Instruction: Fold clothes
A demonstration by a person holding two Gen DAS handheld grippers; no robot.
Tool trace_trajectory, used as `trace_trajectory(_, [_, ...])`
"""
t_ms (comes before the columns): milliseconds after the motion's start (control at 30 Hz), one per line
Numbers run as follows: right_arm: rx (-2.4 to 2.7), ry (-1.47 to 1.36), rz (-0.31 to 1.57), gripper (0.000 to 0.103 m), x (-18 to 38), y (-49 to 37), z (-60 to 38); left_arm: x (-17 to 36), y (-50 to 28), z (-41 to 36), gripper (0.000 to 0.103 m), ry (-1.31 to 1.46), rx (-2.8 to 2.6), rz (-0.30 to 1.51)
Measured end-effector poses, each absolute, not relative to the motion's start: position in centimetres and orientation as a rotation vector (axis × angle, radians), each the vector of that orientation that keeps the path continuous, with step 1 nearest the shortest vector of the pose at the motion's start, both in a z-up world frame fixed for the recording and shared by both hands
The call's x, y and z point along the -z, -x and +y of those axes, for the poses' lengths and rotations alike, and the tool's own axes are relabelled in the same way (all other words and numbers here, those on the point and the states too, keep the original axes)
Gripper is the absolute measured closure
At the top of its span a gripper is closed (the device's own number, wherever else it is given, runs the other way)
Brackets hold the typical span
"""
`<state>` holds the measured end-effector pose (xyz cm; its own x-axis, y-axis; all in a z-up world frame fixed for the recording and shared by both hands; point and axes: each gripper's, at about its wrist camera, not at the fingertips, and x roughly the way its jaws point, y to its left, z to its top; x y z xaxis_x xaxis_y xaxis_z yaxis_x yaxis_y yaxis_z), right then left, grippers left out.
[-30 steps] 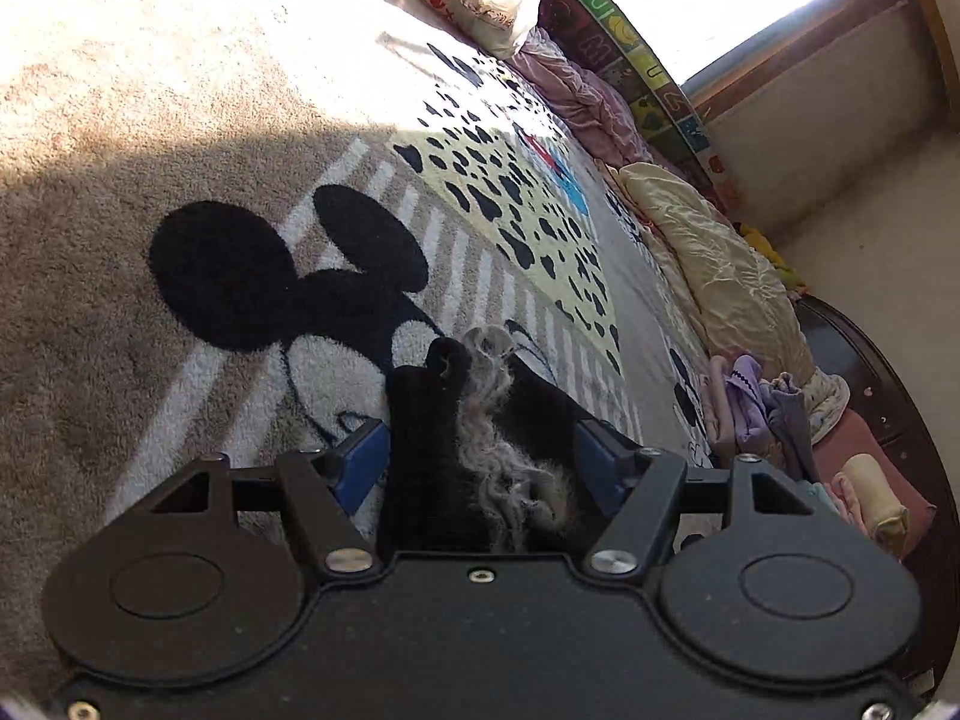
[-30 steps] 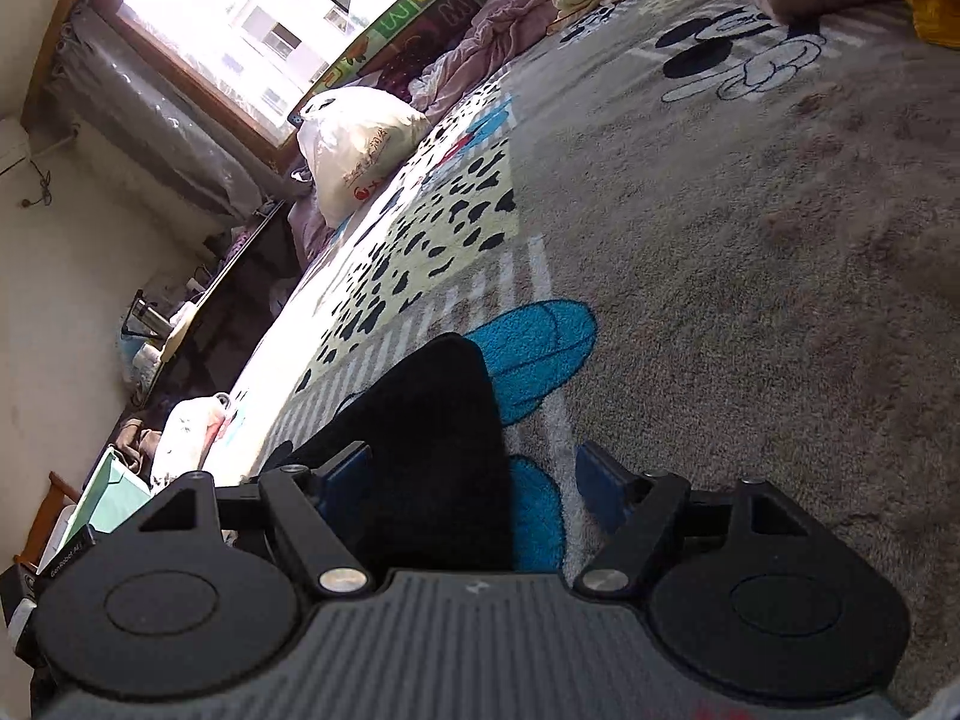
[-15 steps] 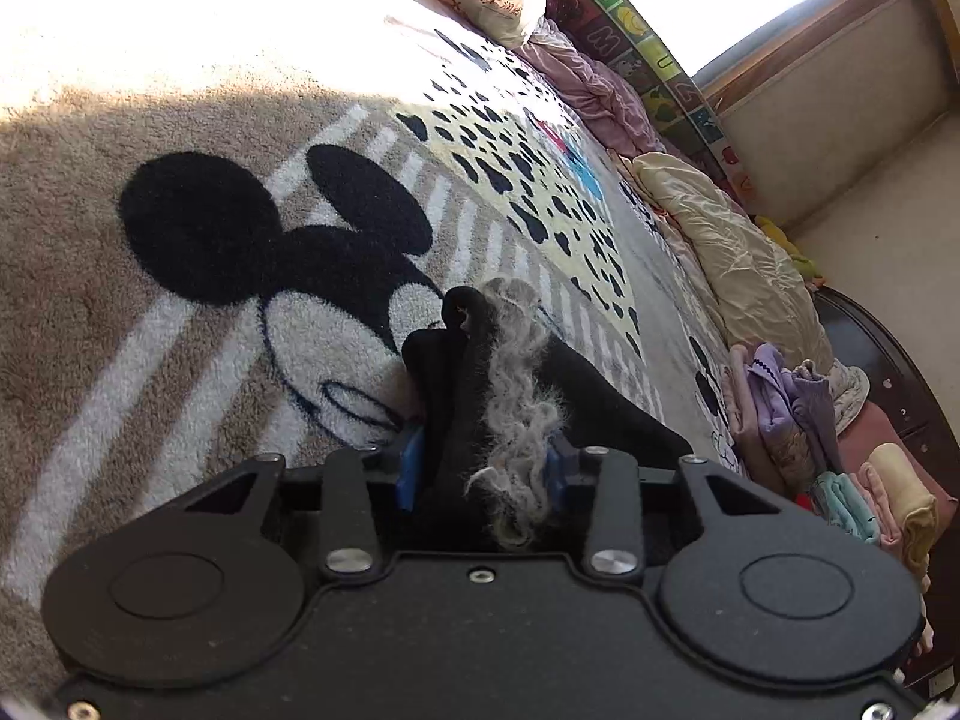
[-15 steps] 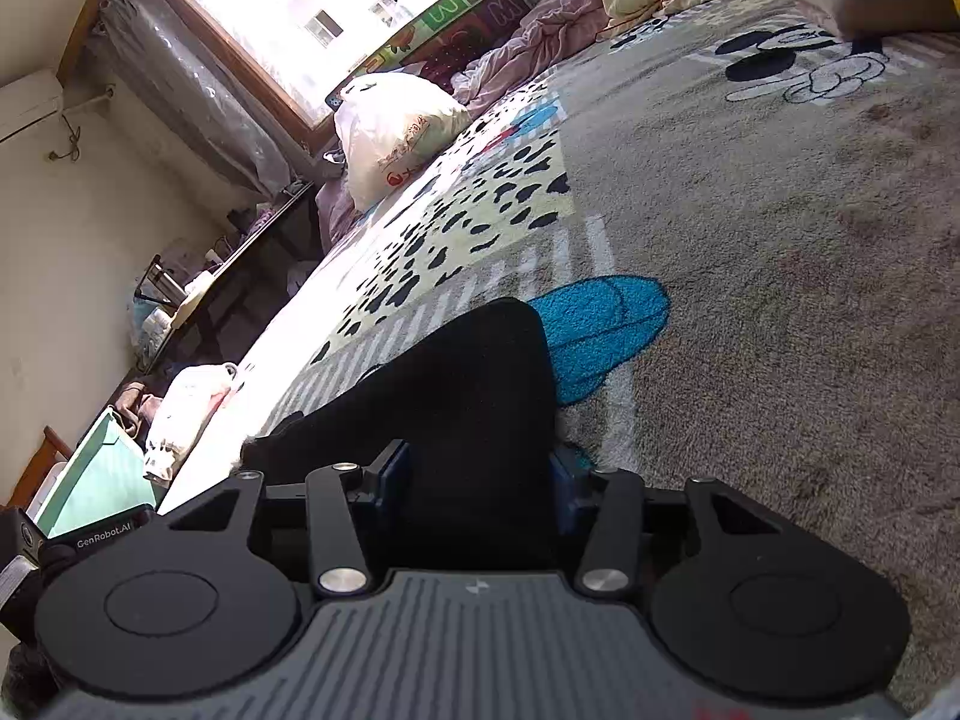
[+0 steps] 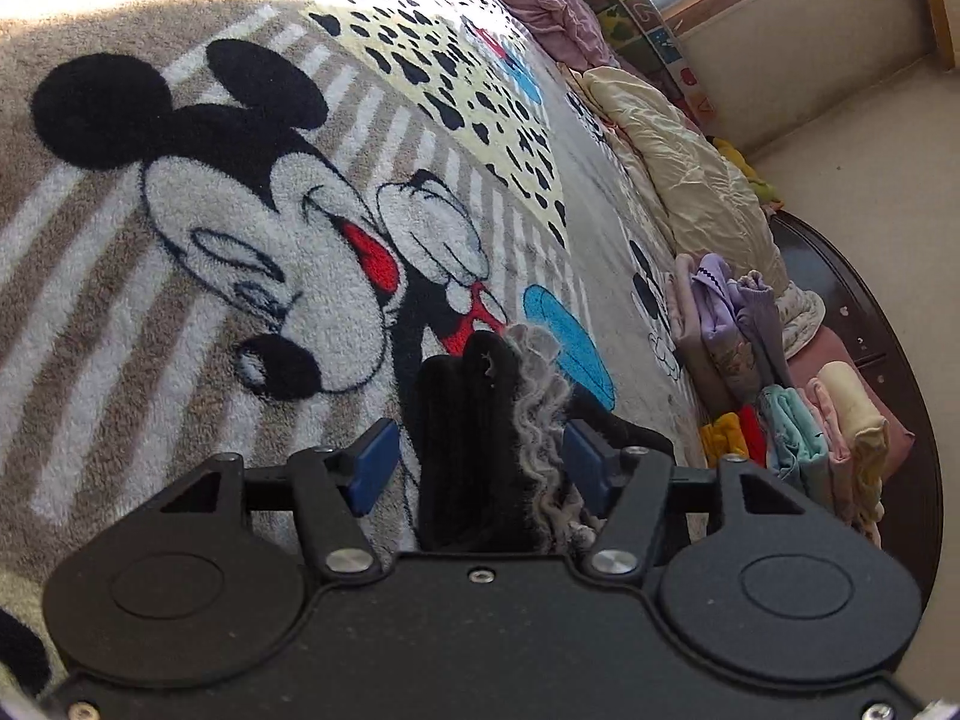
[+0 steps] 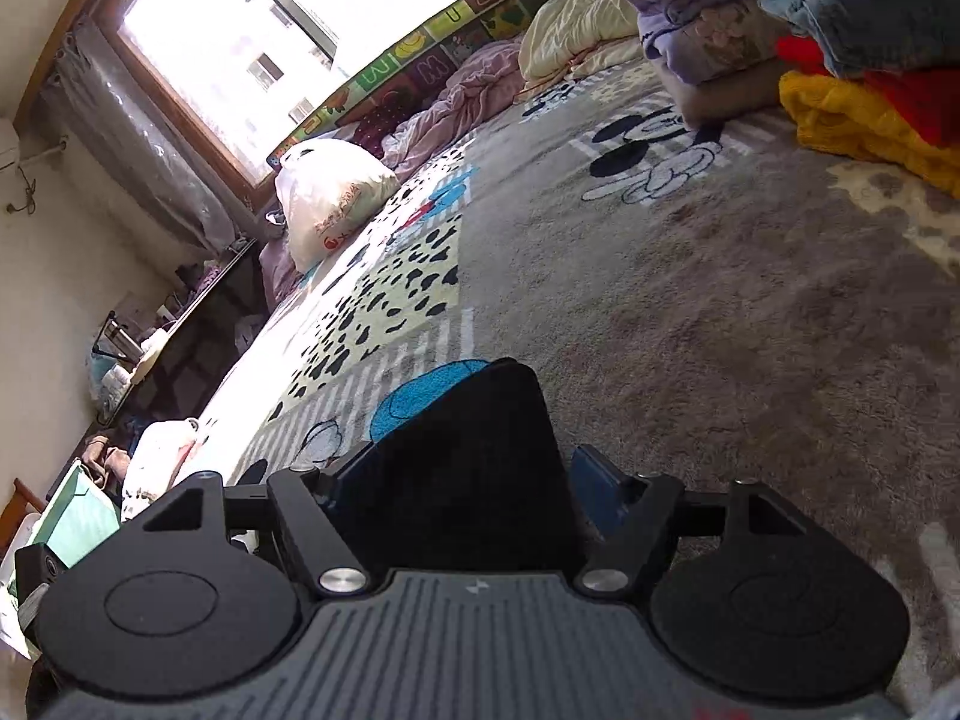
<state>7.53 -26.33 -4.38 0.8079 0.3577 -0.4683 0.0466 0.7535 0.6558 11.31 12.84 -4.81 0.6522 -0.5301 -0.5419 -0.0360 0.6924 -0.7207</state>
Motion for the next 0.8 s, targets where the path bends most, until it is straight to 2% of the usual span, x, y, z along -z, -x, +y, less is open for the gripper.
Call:
trace_trajectory(133, [-0.165,-0.783,0.602,0.032,7.4,-6.4,-27.0,5.1,-11.2,11.8,0.038,0.771,0.328,0.841])
trace_trajectory(300, [-0.199,-0.816,0.585,0.032,8.7,-7.2,-26.9,5.2,-11.7,10.2,0.037,0.710,0.276,0.842])
trace_trajectory(333, [-0.210,-0.797,0.590,0.034,8.6,-7.4,-26.6,5.2,-11.7,10.0,0.040,0.693,0.267,0.837])
trace_trajectory(367, [-0.232,-0.784,0.605,0.044,8.7,-7.7,-26.3,5.3,-11.7,9.8,0.051,0.675,0.258,0.833])
trace_trajectory(400, [-0.254,-0.771,0.622,0.059,8.7,-7.9,-25.9,5.4,-11.6,9.8,0.058,0.672,0.262,0.826])
trace_trajectory(433, [-0.253,-0.768,0.613,0.059,8.9,-7.8,-25.7,5.6,-11.6,10.0,0.060,0.685,0.277,0.818])
trace_trajectory(467, [-0.251,-0.765,0.603,0.060,9.0,-7.6,-25.6,5.8,-11.7,10.1,0.069,0.701,0.295,0.810])
trace_trajectory(700, [-0.300,-0.746,0.510,0.072,7.0,-6.3,-25.5,2.9,-11.4,8.7,0.074,0.741,0.401,0.687])
trace_trajectory(800, [-0.322,-0.737,0.427,0.072,4.3,-5.4,-26.6,0.6,-12.0,6.6,0.074,0.783,0.476,0.627])
